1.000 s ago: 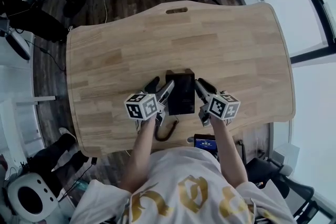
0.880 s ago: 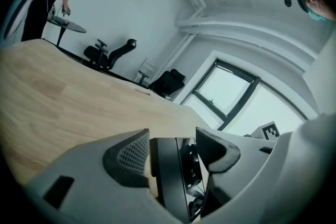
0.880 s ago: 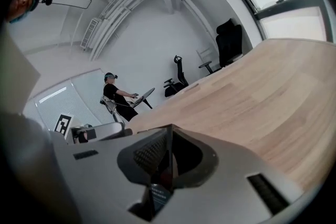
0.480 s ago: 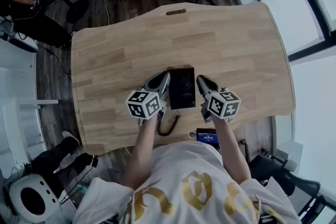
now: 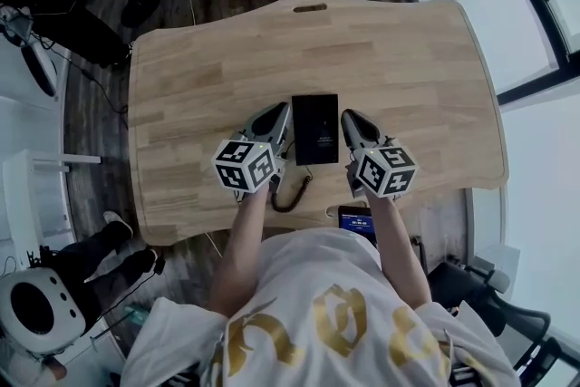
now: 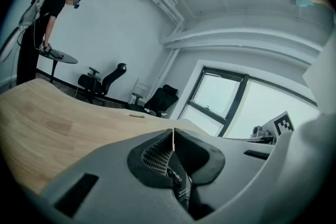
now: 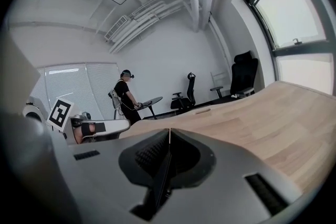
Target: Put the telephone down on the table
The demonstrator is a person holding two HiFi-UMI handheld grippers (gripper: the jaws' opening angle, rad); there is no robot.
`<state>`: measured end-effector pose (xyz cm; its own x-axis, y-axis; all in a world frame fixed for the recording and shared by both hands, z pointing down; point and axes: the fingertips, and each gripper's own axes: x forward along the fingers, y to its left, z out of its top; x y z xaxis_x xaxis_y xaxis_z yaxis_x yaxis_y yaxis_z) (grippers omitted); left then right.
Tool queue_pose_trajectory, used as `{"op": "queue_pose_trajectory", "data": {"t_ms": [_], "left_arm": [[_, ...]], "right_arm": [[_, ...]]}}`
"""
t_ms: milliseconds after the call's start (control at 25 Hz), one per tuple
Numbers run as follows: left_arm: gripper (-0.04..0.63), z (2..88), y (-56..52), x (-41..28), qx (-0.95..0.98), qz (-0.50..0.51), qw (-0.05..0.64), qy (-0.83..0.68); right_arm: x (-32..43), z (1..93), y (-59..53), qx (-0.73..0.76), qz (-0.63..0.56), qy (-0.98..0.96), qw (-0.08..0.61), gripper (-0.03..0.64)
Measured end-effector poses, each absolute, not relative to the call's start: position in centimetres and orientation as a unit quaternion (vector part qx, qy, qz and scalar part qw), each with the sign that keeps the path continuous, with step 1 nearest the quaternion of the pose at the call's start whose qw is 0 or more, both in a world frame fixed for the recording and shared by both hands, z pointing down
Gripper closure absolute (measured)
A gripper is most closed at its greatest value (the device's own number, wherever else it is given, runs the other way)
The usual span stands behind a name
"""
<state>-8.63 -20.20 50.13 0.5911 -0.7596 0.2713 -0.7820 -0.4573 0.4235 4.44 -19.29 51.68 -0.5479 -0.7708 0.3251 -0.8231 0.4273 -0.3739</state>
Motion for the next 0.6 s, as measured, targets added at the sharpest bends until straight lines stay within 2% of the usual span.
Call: {"op": "queue_pose_trajectory", "data": {"t_ms": [600], "left_arm": [[0.583, 47.3, -17.2, -9.0, 0.861, 0.019, 0.219, -0.459]], "right_arm": [[4.3, 48.1, -16.5, 0.493, 0.185, -0.849, 0.053, 0.604]]}}
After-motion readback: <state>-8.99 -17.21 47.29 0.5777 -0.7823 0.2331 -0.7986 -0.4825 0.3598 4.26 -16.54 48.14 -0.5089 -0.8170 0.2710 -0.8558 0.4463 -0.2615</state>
